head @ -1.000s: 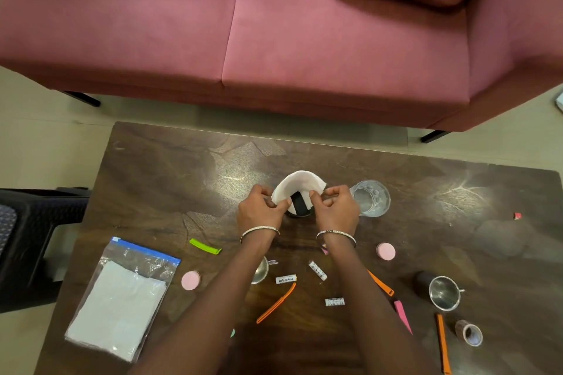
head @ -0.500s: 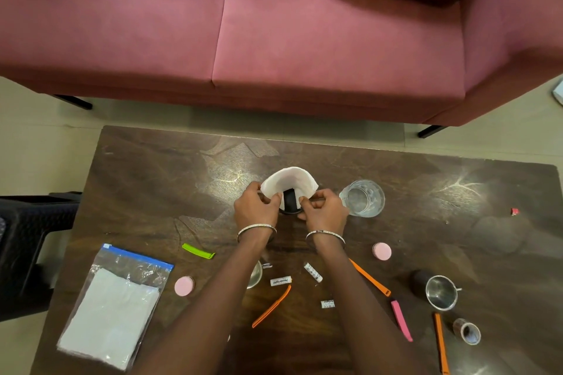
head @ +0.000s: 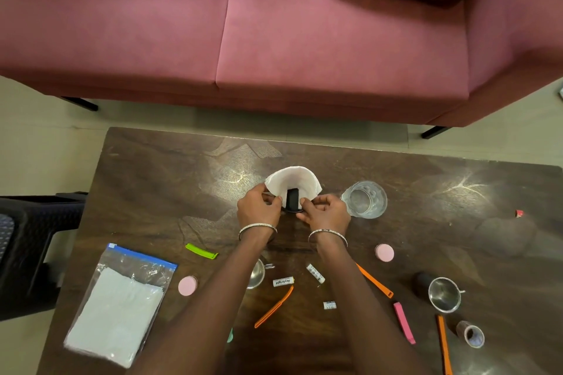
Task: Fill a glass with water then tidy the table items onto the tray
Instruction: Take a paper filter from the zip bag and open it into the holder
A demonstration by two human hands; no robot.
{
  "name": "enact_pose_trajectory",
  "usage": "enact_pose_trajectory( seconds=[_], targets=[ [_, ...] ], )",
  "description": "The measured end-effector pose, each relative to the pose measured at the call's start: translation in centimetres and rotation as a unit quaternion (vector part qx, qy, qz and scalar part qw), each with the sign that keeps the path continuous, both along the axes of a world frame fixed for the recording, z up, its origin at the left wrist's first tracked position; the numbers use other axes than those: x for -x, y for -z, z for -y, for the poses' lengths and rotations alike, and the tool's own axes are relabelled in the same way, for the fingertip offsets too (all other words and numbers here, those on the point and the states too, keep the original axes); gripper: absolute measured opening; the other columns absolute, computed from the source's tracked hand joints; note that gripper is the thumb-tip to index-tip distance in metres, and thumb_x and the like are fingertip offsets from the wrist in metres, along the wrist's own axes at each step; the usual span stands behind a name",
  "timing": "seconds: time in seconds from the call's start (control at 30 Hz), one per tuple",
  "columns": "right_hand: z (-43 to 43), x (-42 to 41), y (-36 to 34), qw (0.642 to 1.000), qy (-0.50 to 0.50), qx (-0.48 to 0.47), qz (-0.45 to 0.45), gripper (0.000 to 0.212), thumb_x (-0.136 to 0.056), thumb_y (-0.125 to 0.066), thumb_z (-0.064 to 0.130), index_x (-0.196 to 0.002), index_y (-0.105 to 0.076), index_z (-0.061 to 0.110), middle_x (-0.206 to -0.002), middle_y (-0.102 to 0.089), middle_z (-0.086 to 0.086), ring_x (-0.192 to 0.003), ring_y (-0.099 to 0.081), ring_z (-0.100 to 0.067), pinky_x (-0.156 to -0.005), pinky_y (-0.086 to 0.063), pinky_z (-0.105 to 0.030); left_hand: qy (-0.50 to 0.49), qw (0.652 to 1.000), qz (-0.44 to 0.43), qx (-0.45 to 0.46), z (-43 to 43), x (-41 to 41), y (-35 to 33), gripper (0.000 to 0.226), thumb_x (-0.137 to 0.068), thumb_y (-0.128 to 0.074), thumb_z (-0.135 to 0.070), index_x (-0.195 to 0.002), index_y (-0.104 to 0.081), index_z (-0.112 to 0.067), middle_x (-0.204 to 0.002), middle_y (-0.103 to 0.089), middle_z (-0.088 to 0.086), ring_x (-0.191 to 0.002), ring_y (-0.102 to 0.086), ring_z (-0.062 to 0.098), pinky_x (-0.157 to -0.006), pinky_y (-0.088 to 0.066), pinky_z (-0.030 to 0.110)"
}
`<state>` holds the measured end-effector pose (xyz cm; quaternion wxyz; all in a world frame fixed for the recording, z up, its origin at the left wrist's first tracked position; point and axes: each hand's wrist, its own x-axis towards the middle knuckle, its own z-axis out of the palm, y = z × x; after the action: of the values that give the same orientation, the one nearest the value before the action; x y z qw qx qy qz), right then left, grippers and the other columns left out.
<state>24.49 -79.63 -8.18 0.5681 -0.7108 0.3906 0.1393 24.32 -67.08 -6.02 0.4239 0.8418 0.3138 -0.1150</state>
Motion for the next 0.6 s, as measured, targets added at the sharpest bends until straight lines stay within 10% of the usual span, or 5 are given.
enact_pose_trajectory(
  seconds=[0.3,0.6],
  targets=[
    [0.6,-0.2,-0.8,1.0,-0.008,-0.023,0.002,0.031,-0.068,-0.09,0.018,-0.081,-0.065,0.005,-0.076,-0.071,-0.014,-0.06,-0.073,-0.02,-0.06,-0.061,-0.031,-0.039,0.997,-0.016,0.072,-0.8,1.6,0.2,0.031,-0.076,-0.072,-0.038,-0.102,-0.066,-0.024,-0.076,-0.073,0.001,-0.071,-0.072,0.024,-0.074,-0.06,0.043],
    [1.3,5.2,-4.6,0.998,-0.047,0.051,-0.01,0.02,-0.081,-0.077,0.026,-0.073,-0.067,0.011,-0.065,-0.072,-0.009,-0.052,-0.071,-0.016,-0.062,-0.059,-0.033,-0.029,0.999,-0.023,0.028,-4.8,8.0,-3.2,0.005,-0.086,-0.065,-0.02,-0.082,-0.067,-0.021,-0.074,-0.07,0.001,-0.07,-0.07,0.022,-0.071,-0.059,0.039]
  ],
)
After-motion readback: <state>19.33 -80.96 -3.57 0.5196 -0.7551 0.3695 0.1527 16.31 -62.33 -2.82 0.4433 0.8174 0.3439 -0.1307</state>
